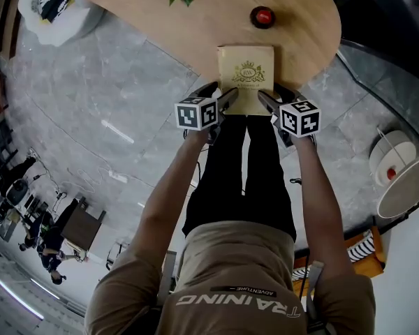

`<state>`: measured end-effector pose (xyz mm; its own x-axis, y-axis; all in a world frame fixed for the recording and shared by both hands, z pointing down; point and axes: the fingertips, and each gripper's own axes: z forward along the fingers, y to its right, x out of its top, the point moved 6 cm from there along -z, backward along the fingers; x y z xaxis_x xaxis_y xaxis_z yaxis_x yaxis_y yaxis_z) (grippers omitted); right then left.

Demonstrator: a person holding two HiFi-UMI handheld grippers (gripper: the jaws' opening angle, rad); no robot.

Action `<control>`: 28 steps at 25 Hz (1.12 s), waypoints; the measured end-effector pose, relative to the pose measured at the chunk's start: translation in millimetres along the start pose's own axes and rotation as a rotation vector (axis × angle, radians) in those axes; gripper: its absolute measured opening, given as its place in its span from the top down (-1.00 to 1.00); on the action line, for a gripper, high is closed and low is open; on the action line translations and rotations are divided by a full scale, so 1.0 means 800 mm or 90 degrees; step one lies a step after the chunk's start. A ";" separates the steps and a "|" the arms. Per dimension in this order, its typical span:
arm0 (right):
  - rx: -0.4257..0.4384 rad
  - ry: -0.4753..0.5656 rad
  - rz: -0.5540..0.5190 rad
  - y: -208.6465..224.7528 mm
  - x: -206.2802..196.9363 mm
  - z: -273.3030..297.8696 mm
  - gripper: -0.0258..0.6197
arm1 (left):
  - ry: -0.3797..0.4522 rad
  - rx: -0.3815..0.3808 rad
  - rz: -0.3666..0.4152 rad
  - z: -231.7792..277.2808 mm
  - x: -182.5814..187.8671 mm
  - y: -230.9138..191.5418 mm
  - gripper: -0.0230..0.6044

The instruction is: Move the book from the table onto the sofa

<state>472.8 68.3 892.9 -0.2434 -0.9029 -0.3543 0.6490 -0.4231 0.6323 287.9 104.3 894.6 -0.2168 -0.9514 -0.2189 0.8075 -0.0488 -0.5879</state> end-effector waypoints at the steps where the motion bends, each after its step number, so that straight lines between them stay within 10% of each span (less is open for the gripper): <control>1: 0.003 -0.006 -0.003 0.000 -0.001 0.003 0.24 | -0.001 -0.004 -0.001 0.003 0.001 0.000 -0.01; 28: 0.016 -0.012 0.019 0.000 -0.005 0.014 0.20 | 0.007 -0.049 -0.007 0.020 -0.002 -0.002 -0.03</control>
<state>465.7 71.5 902.2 -0.2383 -0.9163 -0.3220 0.6385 -0.3976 0.6590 295.6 101.0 908.6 -0.2319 -0.9474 -0.2208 0.7608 -0.0352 -0.6480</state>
